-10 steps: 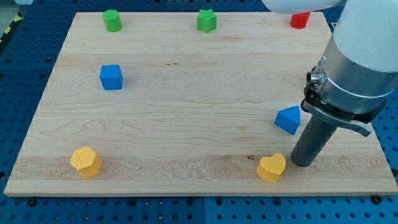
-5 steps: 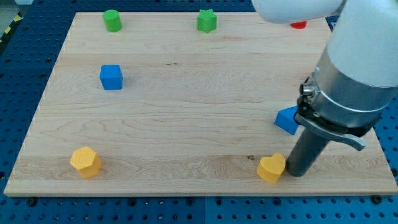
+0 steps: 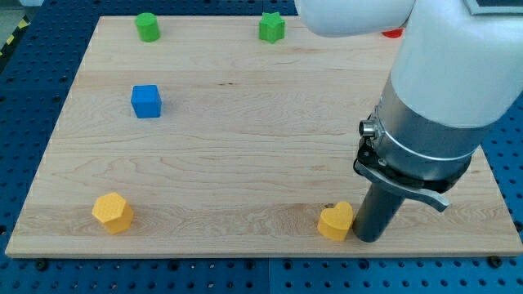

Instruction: Push yellow circle to bottom center

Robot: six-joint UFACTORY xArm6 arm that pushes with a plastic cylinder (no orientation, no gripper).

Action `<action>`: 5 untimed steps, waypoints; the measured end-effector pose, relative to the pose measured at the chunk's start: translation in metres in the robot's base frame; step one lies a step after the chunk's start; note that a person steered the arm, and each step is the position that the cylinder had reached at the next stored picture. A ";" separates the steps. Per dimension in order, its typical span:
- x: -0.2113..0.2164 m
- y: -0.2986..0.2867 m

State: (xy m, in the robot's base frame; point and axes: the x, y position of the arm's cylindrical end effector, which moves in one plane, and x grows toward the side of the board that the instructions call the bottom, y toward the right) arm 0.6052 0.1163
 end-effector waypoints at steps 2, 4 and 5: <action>-0.006 -0.001; -0.008 -0.013; -0.008 -0.028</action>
